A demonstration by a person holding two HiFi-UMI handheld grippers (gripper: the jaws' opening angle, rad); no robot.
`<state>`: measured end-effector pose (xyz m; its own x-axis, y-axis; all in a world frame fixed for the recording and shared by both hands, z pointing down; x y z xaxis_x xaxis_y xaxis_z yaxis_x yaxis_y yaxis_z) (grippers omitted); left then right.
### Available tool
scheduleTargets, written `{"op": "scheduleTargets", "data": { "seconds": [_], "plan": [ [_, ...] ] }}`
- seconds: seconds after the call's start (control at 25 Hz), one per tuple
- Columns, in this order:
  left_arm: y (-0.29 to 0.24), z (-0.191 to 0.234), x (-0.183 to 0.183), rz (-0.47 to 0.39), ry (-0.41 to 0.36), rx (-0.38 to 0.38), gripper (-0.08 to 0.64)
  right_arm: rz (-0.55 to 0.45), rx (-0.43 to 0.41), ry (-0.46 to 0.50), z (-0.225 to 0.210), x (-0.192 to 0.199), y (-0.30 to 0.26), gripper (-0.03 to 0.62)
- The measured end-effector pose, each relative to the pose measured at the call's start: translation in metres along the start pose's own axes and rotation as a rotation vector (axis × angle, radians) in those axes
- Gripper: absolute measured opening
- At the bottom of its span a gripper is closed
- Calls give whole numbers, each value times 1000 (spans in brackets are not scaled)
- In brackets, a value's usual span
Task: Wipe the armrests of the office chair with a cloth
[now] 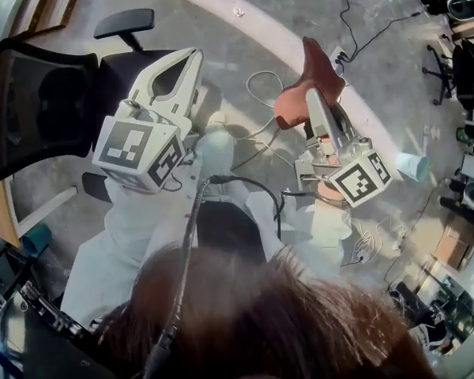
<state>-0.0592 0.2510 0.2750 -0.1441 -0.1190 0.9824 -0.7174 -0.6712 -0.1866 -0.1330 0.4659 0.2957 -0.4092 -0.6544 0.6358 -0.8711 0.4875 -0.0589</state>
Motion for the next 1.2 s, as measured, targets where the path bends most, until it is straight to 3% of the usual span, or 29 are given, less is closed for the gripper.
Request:
{"op": "scheduleTargets", "data": {
  "seconds": [0.12, 0.28, 0.48, 0.6, 0.76, 0.88, 1.08, 1.2],
  "plan": [
    [-42, 35, 4, 17, -1, -49, 2, 58, -35, -7, -26, -15, -57, 26],
    [-102, 93, -13, -20, 15, -143, 2, 159, -116, 26, -50, -56, -151, 26],
    [-152, 194, -34, -47, 52, -228, 2, 273, -197, 66, -52, -89, -295, 26],
    [-160, 247, -35, -49, 72, -328, 2, 361, -276, 71, -47, -90, -372, 26],
    [-153, 275, -59, 11, 81, -490, 2, 480, -380, 70, -34, -95, -427, 25],
    [-139, 292, -46, -9, 124, -613, 2, 601, -462, 55, -19, -84, -472, 26],
    [-85, 385, -21, 25, 216, -903, 2, 834, -578, 59, 14, -15, -596, 26],
    [-44, 408, -15, 45, 282, -1116, 2, 993, -671, 77, 39, 28, -641, 25]
  ]
}}
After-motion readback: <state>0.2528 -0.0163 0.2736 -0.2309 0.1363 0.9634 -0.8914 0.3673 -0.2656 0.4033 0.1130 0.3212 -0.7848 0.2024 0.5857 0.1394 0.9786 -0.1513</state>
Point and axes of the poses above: the fingertips, and each gripper's own axes: y backward along the fingers, z to its left, x out of its underside, the point moved 3 cm from there along y, backward along the fingers, and after that the axes turned 14 degrees about -y, right-handed, at the moved point
